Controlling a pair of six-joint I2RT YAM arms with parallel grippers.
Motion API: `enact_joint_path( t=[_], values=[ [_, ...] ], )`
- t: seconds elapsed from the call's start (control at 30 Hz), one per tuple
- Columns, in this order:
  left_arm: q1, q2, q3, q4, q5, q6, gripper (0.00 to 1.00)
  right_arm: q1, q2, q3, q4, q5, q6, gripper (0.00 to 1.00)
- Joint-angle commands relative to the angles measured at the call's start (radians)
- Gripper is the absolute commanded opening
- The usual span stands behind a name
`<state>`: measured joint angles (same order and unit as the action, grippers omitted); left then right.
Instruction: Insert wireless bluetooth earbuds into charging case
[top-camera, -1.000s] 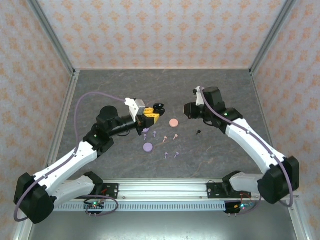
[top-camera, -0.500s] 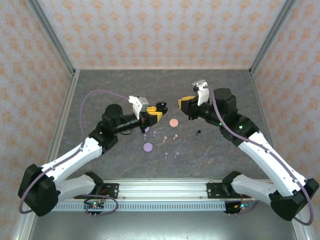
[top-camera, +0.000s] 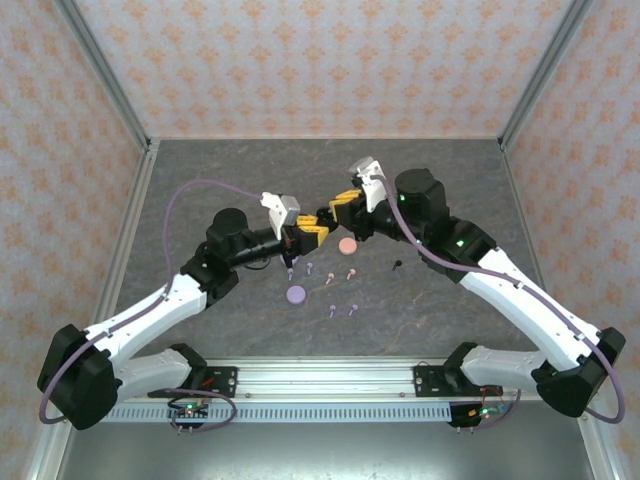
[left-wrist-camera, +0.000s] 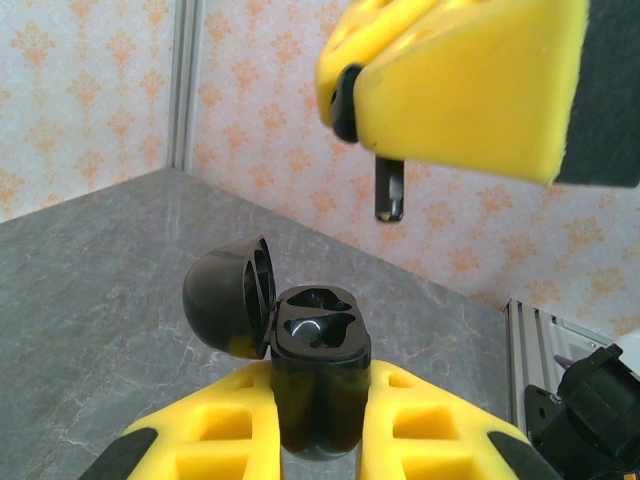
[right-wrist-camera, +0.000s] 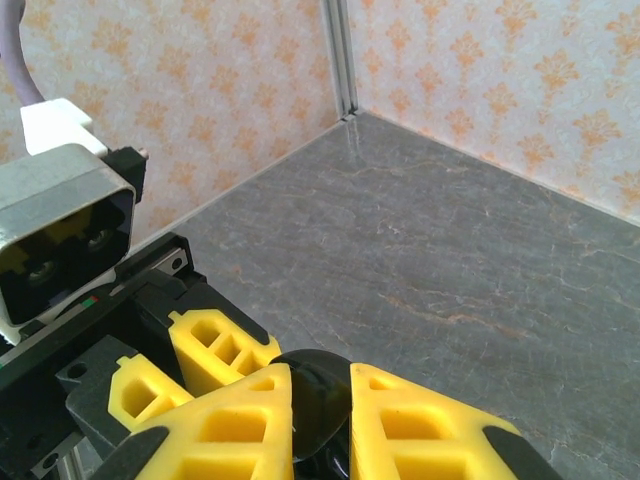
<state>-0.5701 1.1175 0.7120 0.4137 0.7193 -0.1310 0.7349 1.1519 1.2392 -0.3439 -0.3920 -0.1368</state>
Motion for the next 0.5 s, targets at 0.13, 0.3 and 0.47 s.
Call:
enact_joint_path(
  t=[0.13, 0.3, 0.47],
  values=[
    [-0.014, 0.005, 0.048, 0.037, 0.02, 0.006, 0.0, 0.009, 0.008, 0.029, -0.025, 0.01, -0.043, 0.16],
    [-0.014, 0.006, 0.05, 0.036, 0.022, 0.008, 0.0, 0.009, 0.016, 0.024, -0.041, 0.003, -0.047, 0.16],
    [-0.014, 0.008, 0.053, 0.035, 0.022, 0.009, 0.0, 0.009, 0.025, 0.023, -0.043, -0.012, -0.041, 0.16]
  ],
)
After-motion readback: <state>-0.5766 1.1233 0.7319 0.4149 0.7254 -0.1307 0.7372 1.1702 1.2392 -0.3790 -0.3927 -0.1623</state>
